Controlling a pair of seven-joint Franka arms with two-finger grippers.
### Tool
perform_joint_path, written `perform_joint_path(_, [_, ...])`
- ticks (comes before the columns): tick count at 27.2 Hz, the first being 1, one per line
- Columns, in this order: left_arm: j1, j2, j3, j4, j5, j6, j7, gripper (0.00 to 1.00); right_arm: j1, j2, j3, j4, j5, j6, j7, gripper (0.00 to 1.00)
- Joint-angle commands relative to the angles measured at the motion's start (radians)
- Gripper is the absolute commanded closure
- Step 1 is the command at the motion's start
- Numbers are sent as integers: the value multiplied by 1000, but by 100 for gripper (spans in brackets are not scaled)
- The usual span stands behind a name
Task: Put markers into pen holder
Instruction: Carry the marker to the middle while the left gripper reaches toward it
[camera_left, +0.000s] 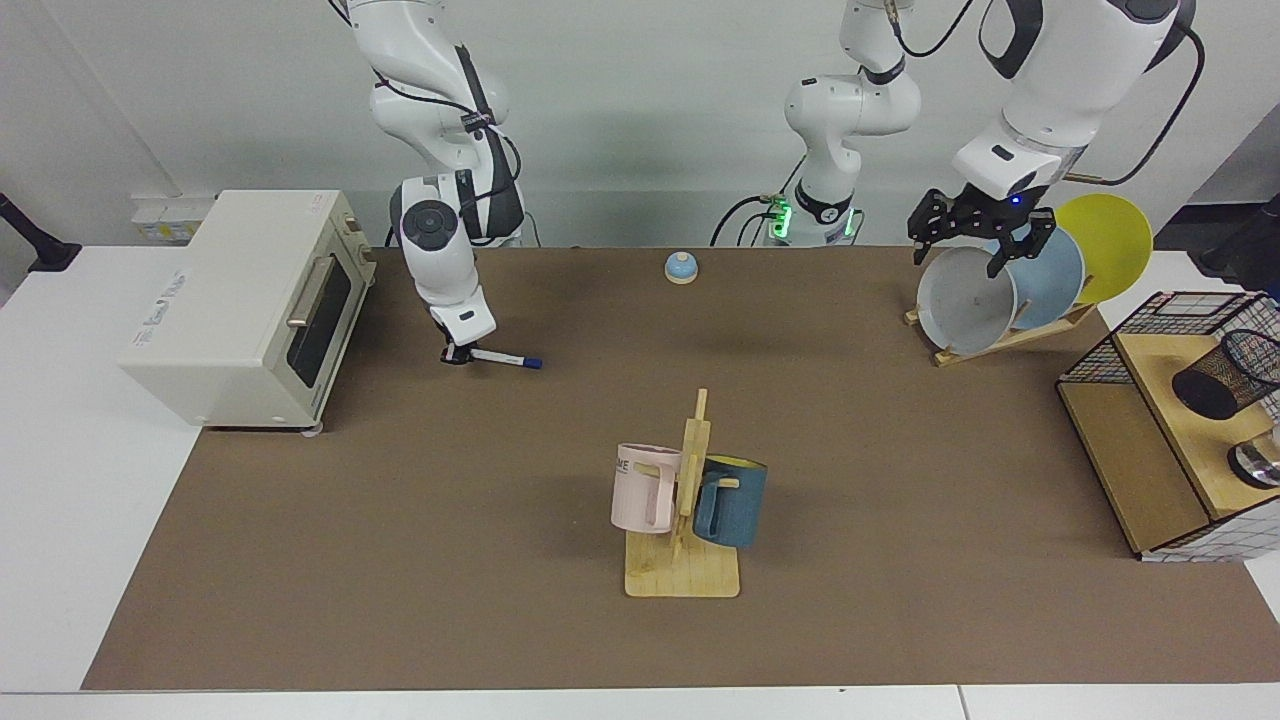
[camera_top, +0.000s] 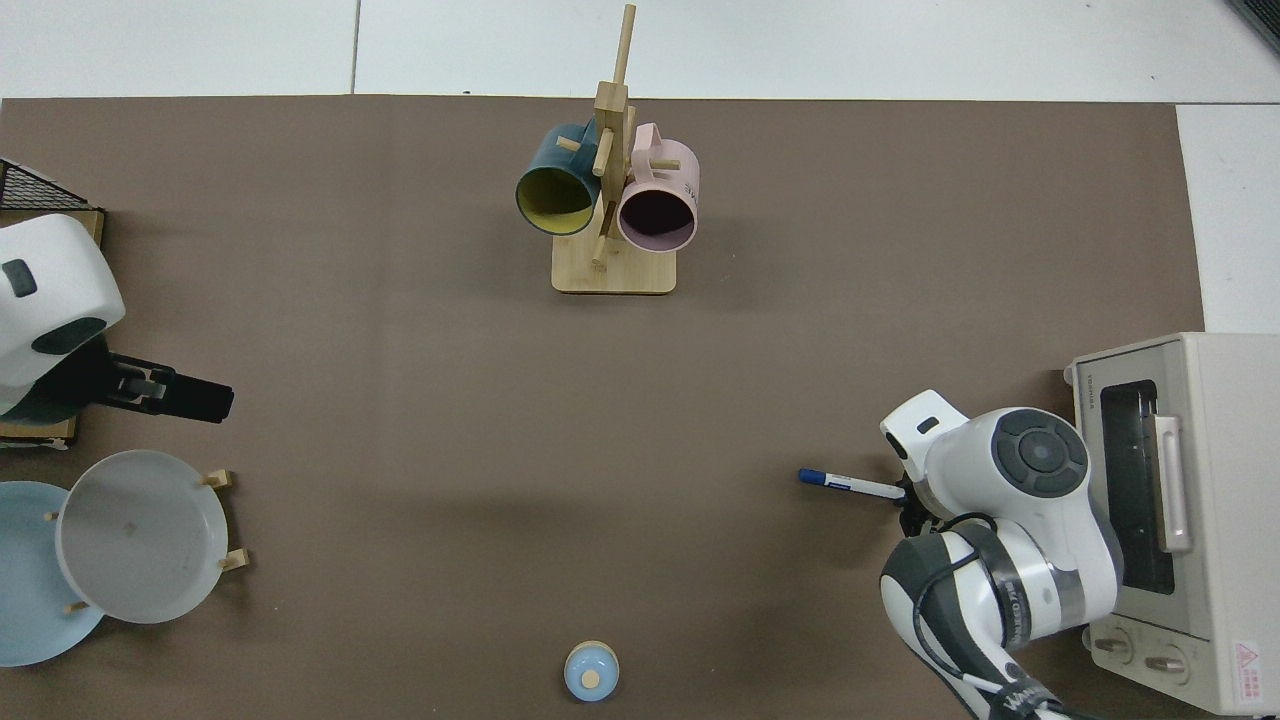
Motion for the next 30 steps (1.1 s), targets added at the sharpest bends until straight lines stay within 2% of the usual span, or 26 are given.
perform_joint_path(1, [4, -22, 3, -32, -9, 23, 43, 0, -4, -17, 3, -10, -18, 19, -25, 100])
perform_joint_path(9, [6, -22, 3, -33, -9, 32, 195, 0, 46, -26, 3, 94, 5, -22, 11, 100])
perform_joint_path(16, [-6, -19, 2, -33, -9, 84, 399, 0, 82, 6, 3, 202, 8, -77, 44, 100])
perform_joint_path(21, [-10, -13, -9, -33, -14, 120, 534, 0, 141, 23, 3, 292, 77, -166, 65, 100])
perform_joint_path(27, [-17, -13, -12, -33, -23, 133, 769, 0, 181, 11, 3, 320, 178, -173, 68, 100])
perform_joint_path(30, [-17, -13, -12, -35, -47, 136, 856, 0, 207, 6, 5, 344, 192, -179, 68, 100])
